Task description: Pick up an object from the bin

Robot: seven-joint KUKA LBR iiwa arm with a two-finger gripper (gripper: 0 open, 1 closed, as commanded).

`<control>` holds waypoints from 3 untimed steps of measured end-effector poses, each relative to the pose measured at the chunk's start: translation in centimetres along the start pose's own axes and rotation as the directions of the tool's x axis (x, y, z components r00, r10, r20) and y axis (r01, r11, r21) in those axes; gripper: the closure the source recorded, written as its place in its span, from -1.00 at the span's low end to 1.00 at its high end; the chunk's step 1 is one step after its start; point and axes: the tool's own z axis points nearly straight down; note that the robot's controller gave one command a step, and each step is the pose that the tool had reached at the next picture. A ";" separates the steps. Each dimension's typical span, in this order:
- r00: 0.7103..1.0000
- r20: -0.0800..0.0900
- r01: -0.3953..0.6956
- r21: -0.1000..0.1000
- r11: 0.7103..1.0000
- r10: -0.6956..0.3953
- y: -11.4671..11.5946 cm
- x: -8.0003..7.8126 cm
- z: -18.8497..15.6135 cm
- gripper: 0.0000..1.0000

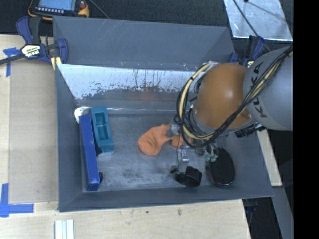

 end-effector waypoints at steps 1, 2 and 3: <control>1.000 0.000 0.002 0.003 1.000 -0.002 0.2 -3.1 0.8 -1.00; 0.999 0.005 0.043 0.002 0.999 -0.043 -1.6 -8.0 0.9 -1.00; 0.999 0.011 0.040 0.004 0.999 -0.040 -2.1 -8.4 1.0 -1.00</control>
Offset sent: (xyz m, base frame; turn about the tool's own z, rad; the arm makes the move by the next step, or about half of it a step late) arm 0.0808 -0.0200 -0.0093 -0.0431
